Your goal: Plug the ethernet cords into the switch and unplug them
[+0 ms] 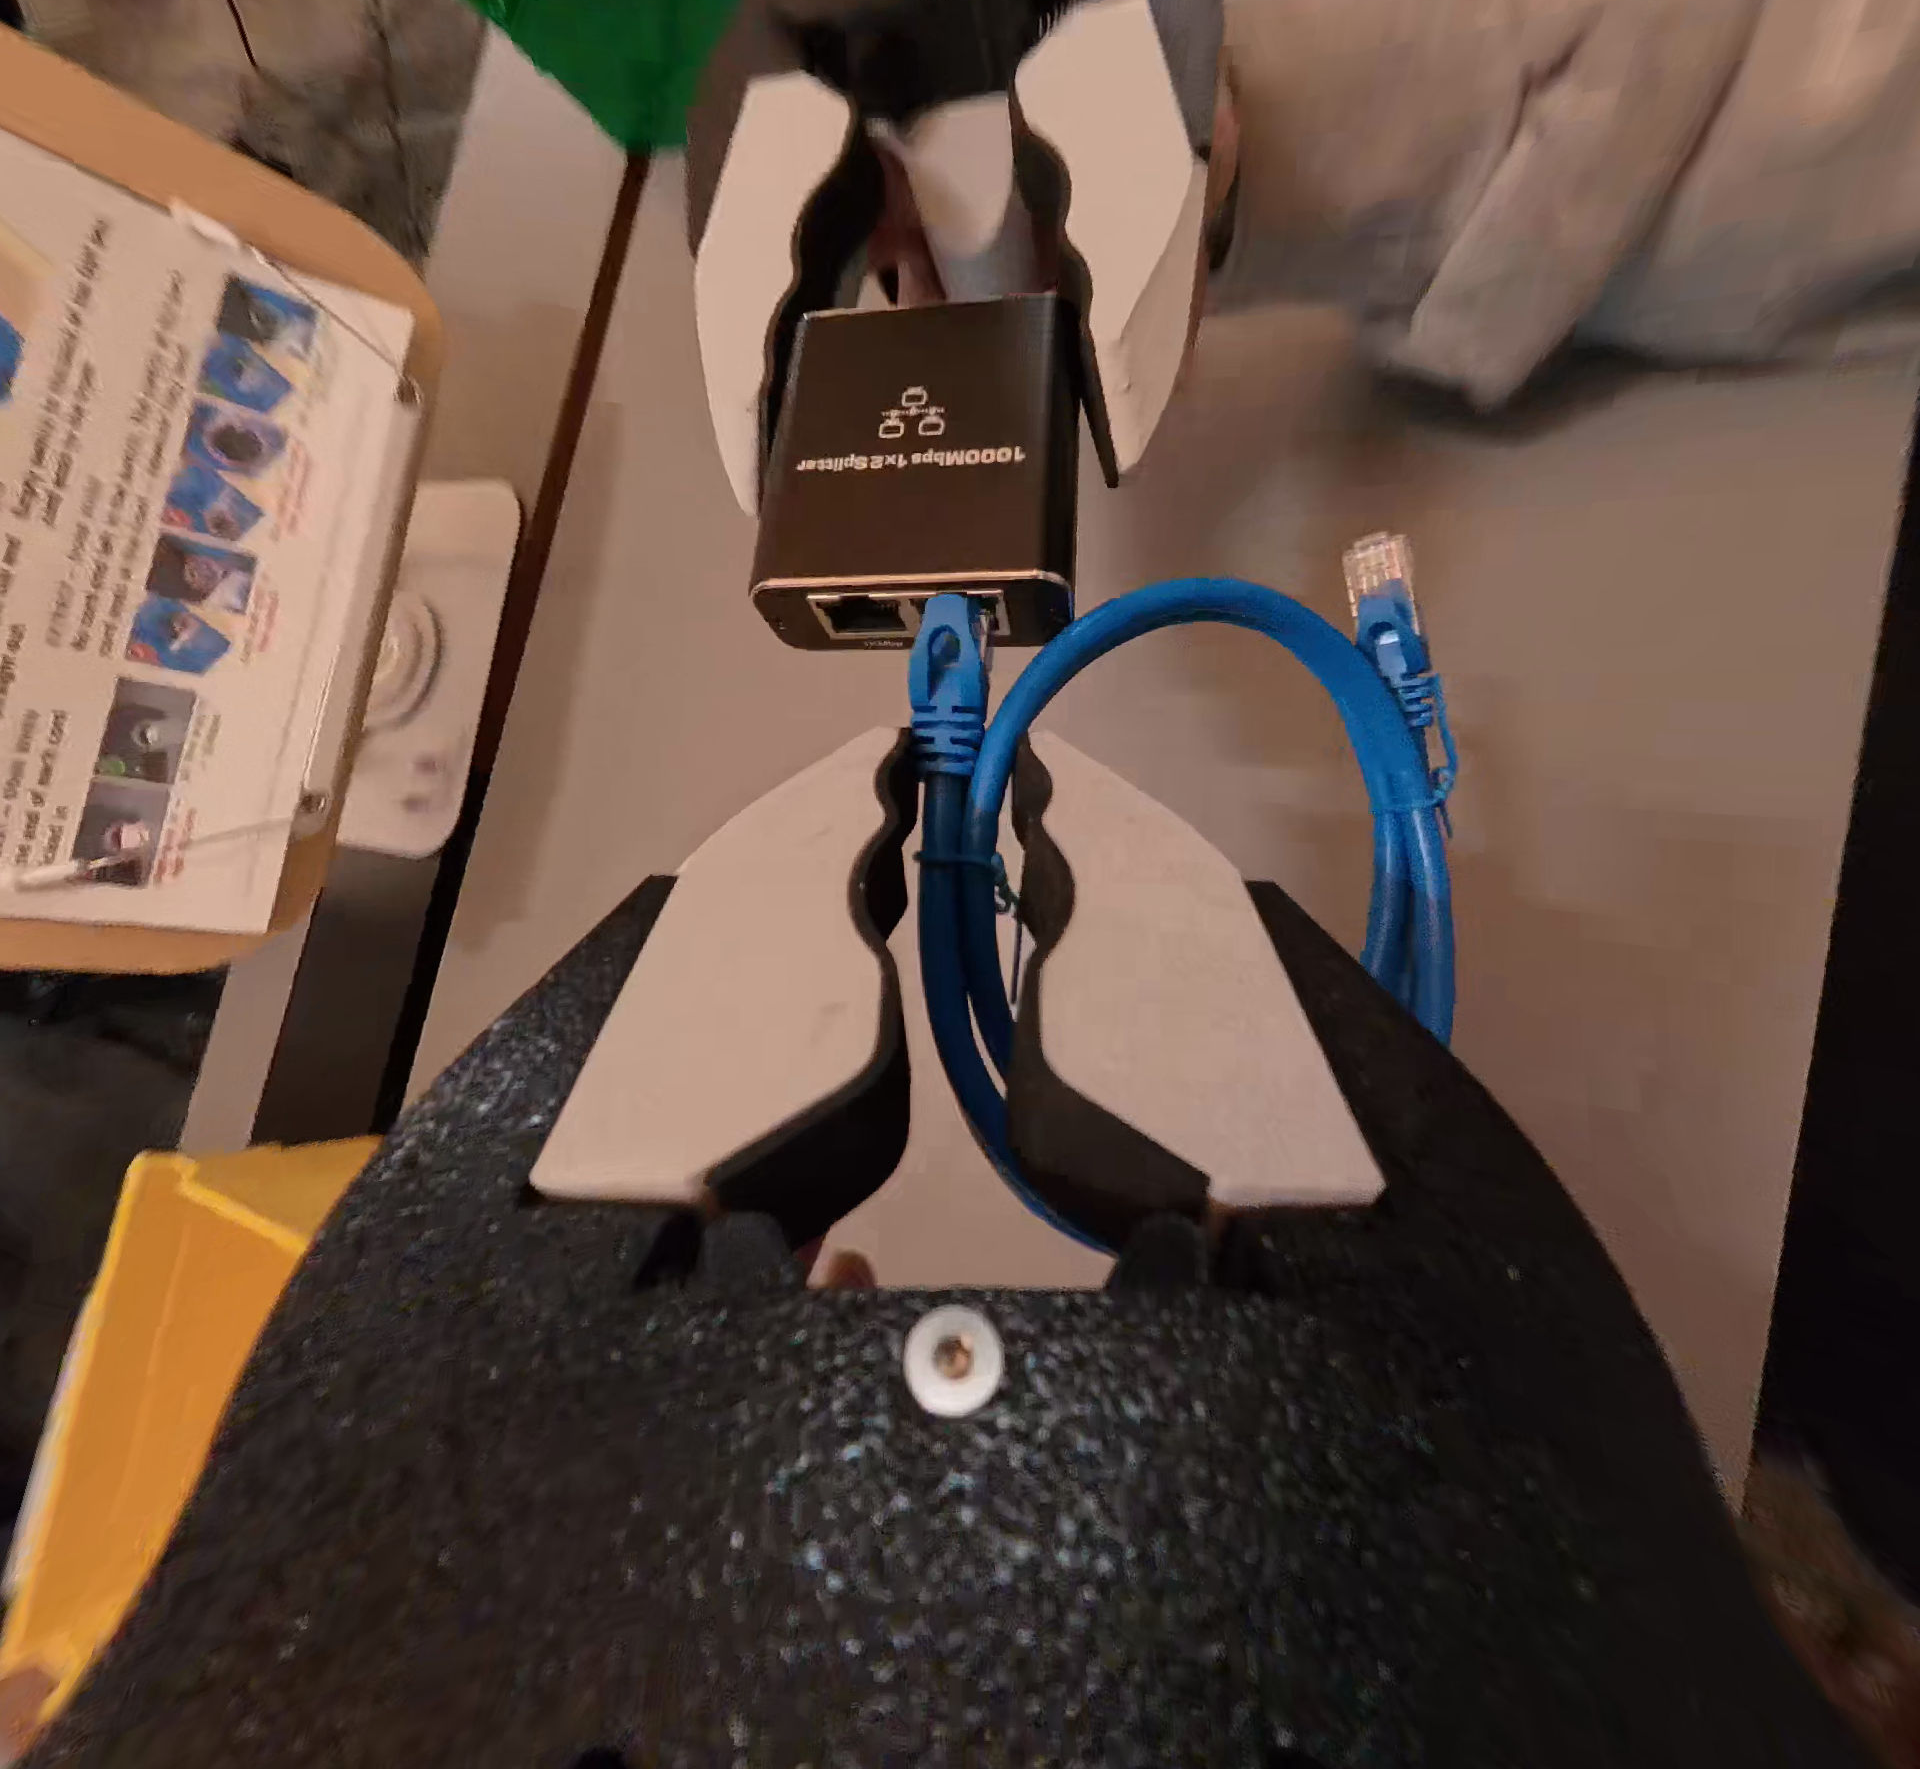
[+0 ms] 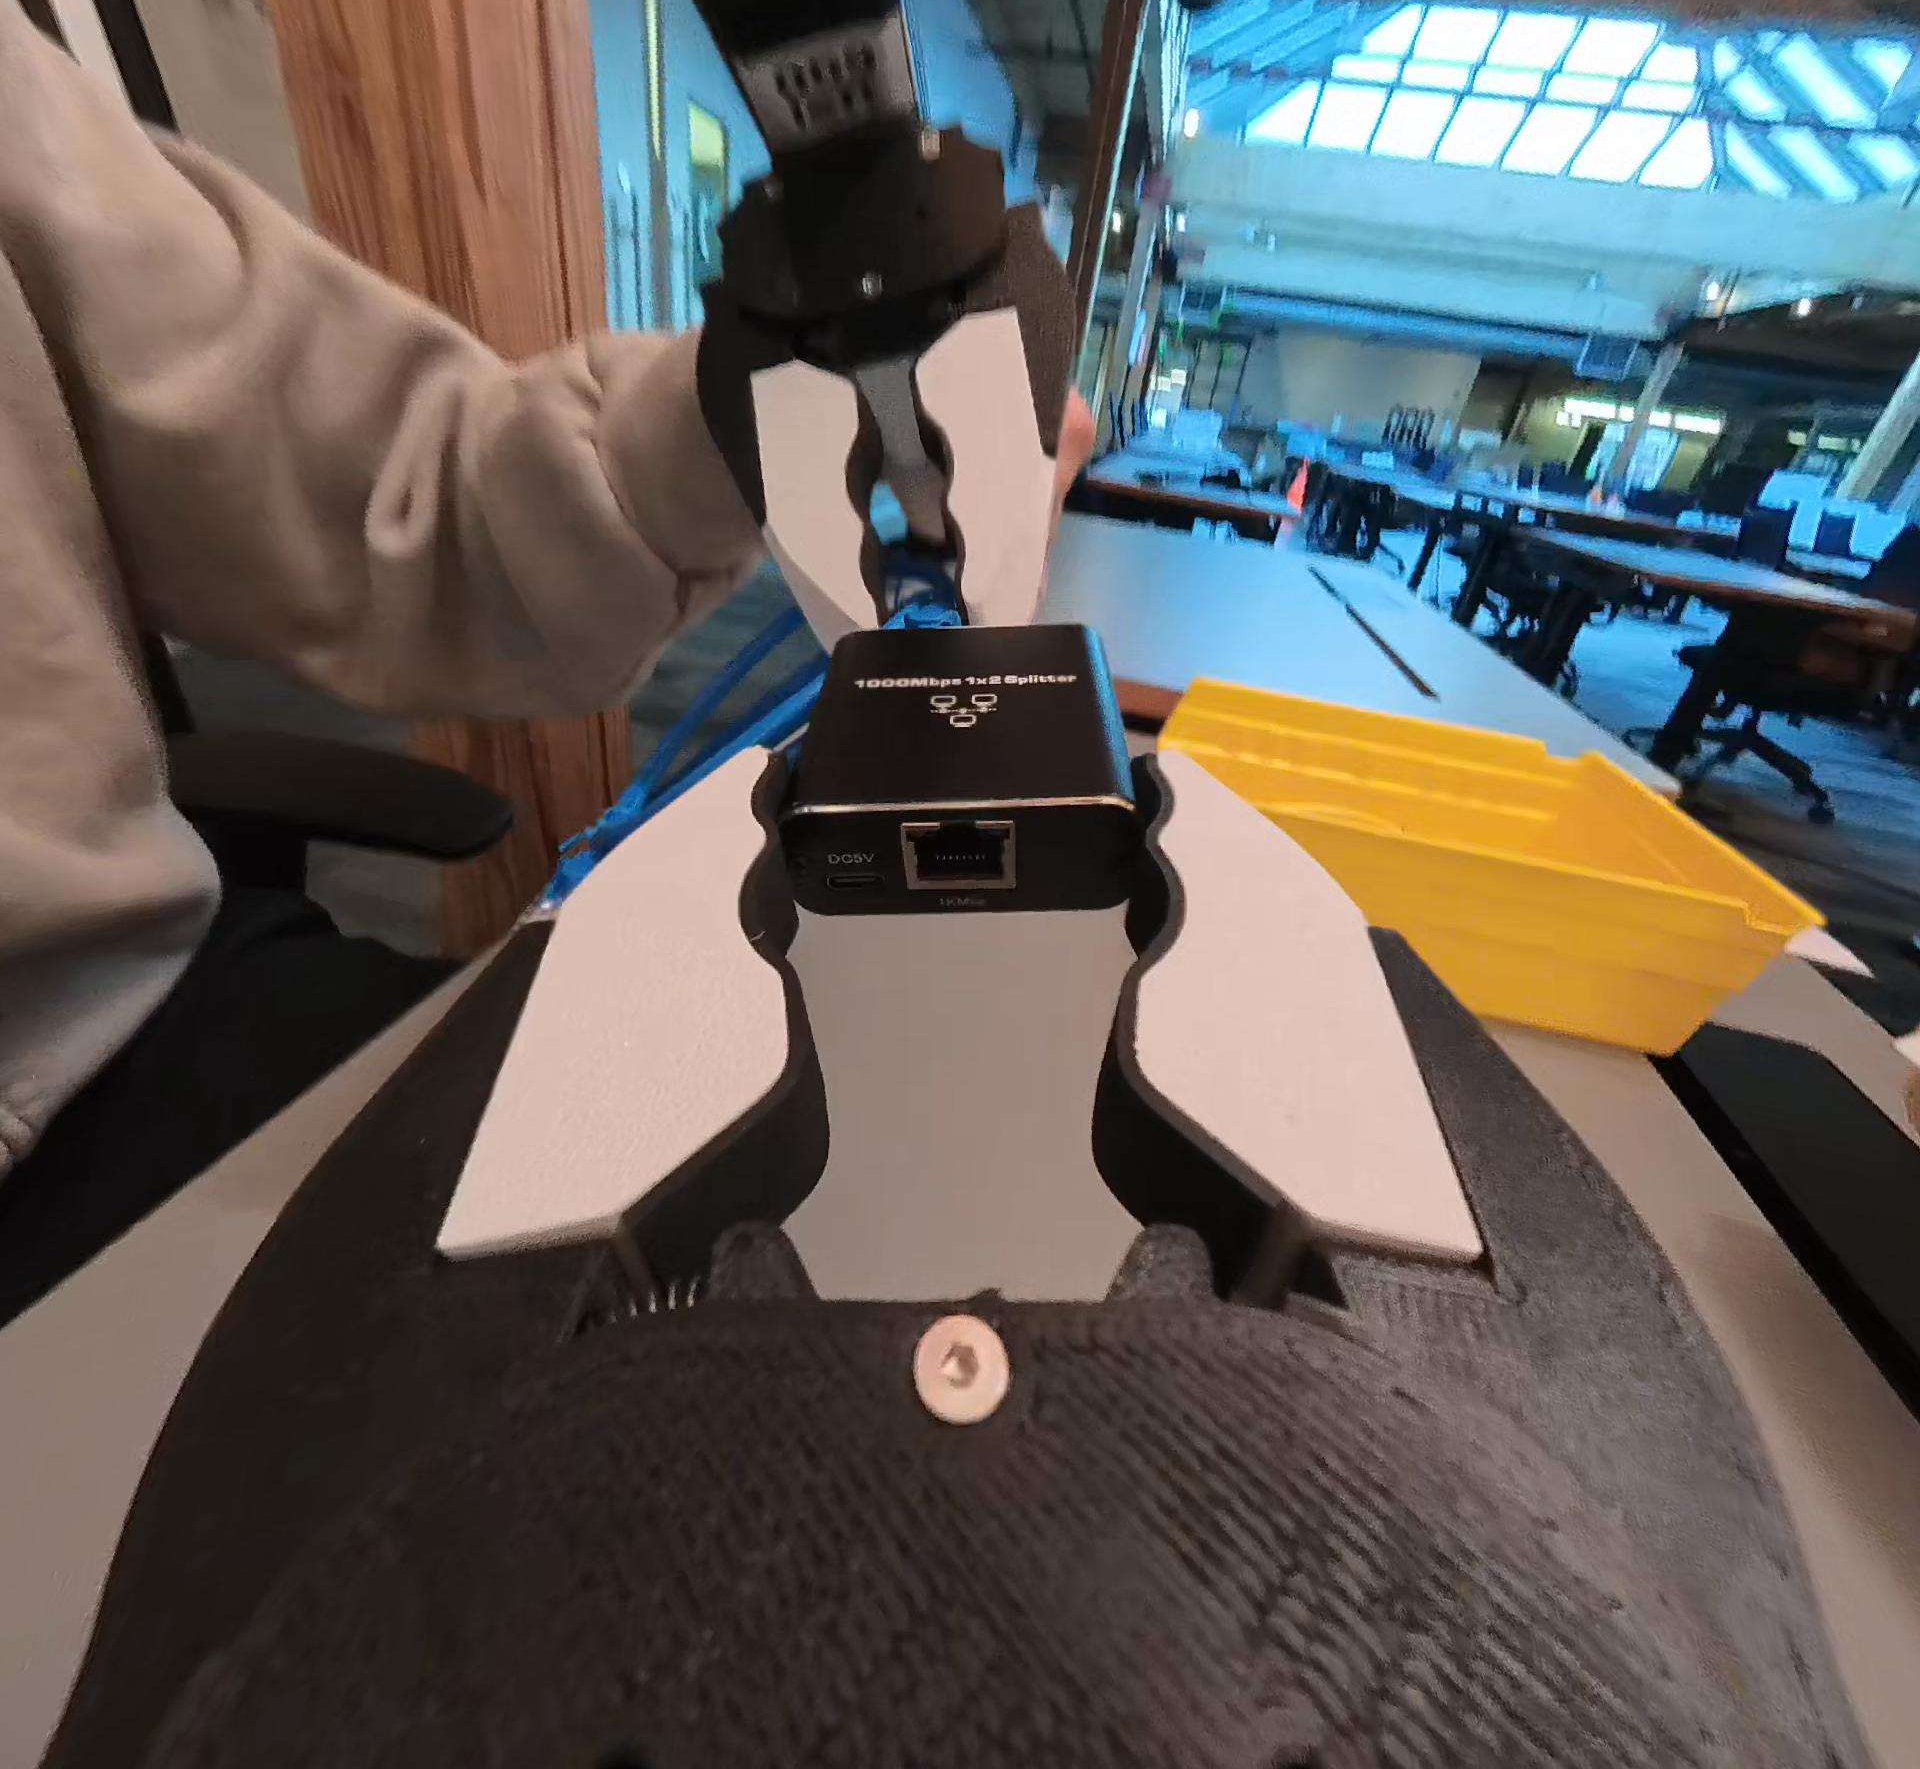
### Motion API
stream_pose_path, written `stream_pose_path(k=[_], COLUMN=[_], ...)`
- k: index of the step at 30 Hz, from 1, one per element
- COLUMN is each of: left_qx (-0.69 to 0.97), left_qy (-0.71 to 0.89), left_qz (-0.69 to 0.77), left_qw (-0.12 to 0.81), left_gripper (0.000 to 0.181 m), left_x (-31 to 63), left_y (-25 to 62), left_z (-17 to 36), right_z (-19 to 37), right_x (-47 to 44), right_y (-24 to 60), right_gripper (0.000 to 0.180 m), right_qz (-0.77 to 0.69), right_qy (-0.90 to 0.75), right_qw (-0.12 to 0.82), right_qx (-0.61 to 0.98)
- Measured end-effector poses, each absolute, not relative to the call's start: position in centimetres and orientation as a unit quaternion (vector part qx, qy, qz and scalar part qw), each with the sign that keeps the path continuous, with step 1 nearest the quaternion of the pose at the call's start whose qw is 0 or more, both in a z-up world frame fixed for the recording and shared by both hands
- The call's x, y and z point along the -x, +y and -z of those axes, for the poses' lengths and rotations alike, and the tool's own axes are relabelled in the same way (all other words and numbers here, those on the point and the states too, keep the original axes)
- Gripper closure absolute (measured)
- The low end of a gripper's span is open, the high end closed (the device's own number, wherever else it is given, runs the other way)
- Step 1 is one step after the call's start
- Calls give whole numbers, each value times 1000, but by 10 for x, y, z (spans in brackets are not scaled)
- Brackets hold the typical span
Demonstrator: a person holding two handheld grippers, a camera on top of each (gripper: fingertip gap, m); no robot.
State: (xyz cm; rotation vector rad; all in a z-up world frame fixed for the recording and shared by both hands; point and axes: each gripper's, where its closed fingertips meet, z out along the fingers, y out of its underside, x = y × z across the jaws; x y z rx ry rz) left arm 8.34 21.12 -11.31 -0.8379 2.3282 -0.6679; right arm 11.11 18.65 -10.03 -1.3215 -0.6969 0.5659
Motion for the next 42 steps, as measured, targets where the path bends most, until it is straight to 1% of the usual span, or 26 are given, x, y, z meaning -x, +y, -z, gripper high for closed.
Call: stream_pose_path(k=[2,3,6,7,9,10,12,13,14,15,16,18,20,21,24,26,29,33,37,40,42], left_qx=[315,313,319,330,354,367,379,357,336,339,360,426,496,526,581,587,595,626,652,659,660], left_qy=[856,849,809,790,745,721,647,616,590,569,559,561,572,583,637,694,741,753,740,742,744], left_qz=[276,275,318,353,421,443,519,577,622,635,617,526,425,389,307,239,143,109,120,109,94], left_qw=[302,325,377,377,377,386,410,401,391,398,420,477,496,483,404,342,277,171,116,66,49], left_gripper=[162,159,164,164,153,152,150,147,151,153,153,152,151,151,151,155,158,156,150,150,149], left_x=[-87,-89,-83,-78,-67,-62,-47,-34,-22,-16,-15,-18,-20,-21,-24,-25,-30,-39,-51,-48,-46], left_y=[207,208,213,216,229,242,263,261,260,268,283,327,377,397,439,460,496,521,531,529,529], left_z=[109,107,89,80,57,46,10,-9,-25,-34,-35,-20,10,28,87,128,177,228,258,280,291], right_z=[95,96,90,89,88,89,89,88,88,86,84,79,75,73,70,69,71,79,85,89,91], right_x=[-116,-119,-128,-128,-124,-123,-125,-127,-127,-128,-129,-133,-136,-138,-141,-144,-148,-154,-157,-159,-161], right_y=[183,182,175,174,176,177,178,178,177,176,174,169,165,163,156,154,154,156,159,160,161], right_gripper=[116,116,116,116,116,116,116,116,116,116,116,116,116,116,116,116,116,116,116,116,116], right_qz=[-255,-247,-249,-251,-249,-248,-252,-251,-259,-266,-273,-288,-293,-293,-297,-300,-297,-297,-296,-296,-296], right_qy=[-308,-306,-298,-299,-303,-305,-298,-293,-293,-290,-286,-280,-278,-277,-279,-277,-274,-266,-262,-258,-256], right_qw=[708,709,720,721,719,717,720,724,725,729,733,742,748,751,755,757,755,751,747,743,742], right_qx=[582,586,575,573,574,576,574,571,566,560,553,537,527,523,514,510,516,526,535,542,544])
